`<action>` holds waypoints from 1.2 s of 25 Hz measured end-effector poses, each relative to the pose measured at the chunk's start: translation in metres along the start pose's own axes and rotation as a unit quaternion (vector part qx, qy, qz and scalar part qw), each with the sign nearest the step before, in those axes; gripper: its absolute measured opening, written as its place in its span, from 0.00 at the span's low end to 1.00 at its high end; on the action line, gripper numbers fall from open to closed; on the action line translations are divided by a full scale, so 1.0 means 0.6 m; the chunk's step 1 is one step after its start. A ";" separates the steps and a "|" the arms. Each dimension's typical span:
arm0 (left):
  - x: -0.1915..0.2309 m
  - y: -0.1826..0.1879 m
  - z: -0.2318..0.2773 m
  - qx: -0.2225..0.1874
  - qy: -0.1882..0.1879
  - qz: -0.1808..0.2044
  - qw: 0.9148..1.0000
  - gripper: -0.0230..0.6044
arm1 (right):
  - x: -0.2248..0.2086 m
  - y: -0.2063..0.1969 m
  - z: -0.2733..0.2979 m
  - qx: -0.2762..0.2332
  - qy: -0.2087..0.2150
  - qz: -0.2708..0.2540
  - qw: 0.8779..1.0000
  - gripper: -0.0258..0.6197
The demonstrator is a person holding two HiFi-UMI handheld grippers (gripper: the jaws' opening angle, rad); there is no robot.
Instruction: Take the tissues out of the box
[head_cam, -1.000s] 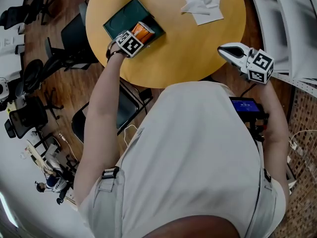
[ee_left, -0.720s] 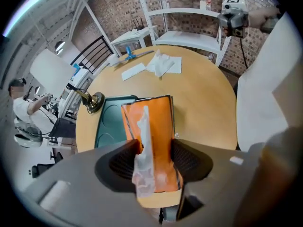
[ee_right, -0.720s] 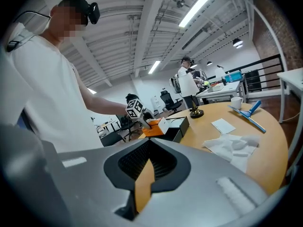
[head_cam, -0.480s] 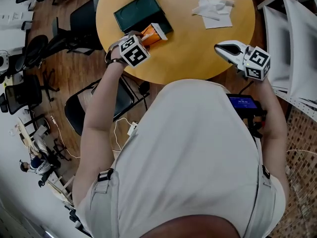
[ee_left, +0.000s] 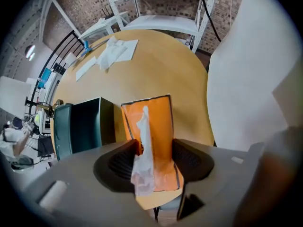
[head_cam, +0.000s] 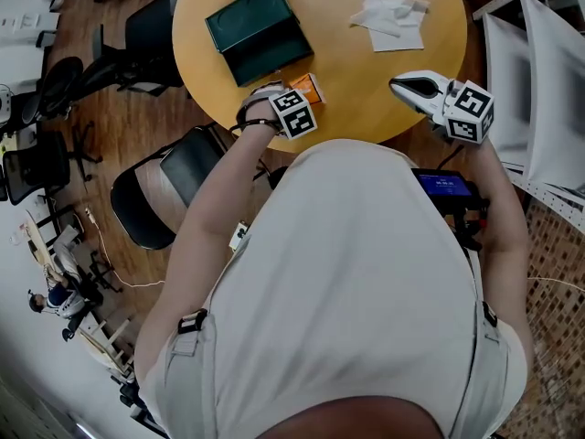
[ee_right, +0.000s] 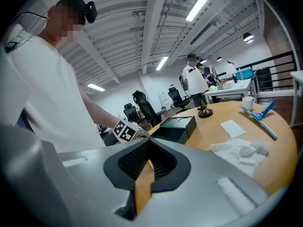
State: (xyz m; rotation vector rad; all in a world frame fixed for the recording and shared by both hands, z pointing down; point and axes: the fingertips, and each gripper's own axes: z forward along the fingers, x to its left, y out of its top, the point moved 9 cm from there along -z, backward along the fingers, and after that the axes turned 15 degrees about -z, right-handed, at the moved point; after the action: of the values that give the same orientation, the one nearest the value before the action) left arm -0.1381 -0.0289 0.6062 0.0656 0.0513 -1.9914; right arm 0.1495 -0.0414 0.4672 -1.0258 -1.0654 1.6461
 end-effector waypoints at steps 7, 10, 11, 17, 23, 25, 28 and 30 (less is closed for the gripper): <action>-0.018 0.013 0.007 -0.011 0.027 0.006 1.000 0.56 | -0.002 0.002 -0.019 0.007 -0.002 0.004 1.000 0.04; -0.013 0.010 -0.028 -0.038 0.023 -0.029 0.999 0.61 | -0.005 0.009 -0.014 0.011 0.004 -0.002 1.000 0.04; -0.010 0.007 -0.046 -0.055 0.019 -0.054 0.997 0.61 | -0.007 0.011 -0.011 0.012 0.006 -0.003 1.000 0.04; 0.028 -0.052 -0.189 -0.315 -0.046 -0.313 0.895 0.48 | -0.014 0.037 0.014 0.006 0.029 -0.018 0.999 0.04; 0.019 -0.101 -0.257 -0.518 -0.112 -0.395 0.751 0.22 | -0.026 0.064 0.039 -0.035 0.054 -0.029 0.998 0.04; 0.019 -0.112 -0.263 -0.548 -0.098 -0.406 0.725 0.12 | -0.026 0.074 0.048 -0.051 0.070 -0.035 0.996 0.04; 0.018 -0.127 -0.257 -0.556 -0.080 -0.426 0.709 0.04 | -0.020 0.085 0.063 -0.064 0.084 -0.046 0.993 0.04; 0.015 -0.134 -0.254 -0.562 -0.082 -0.432 0.700 0.04 | -0.019 0.089 0.070 -0.065 0.084 -0.051 0.993 0.04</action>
State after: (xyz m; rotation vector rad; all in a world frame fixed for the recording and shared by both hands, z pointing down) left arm -0.2116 0.0057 0.4543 -1.1196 1.3947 -2.4971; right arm 0.1001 -0.0728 0.4308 -1.1546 -1.1051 1.3977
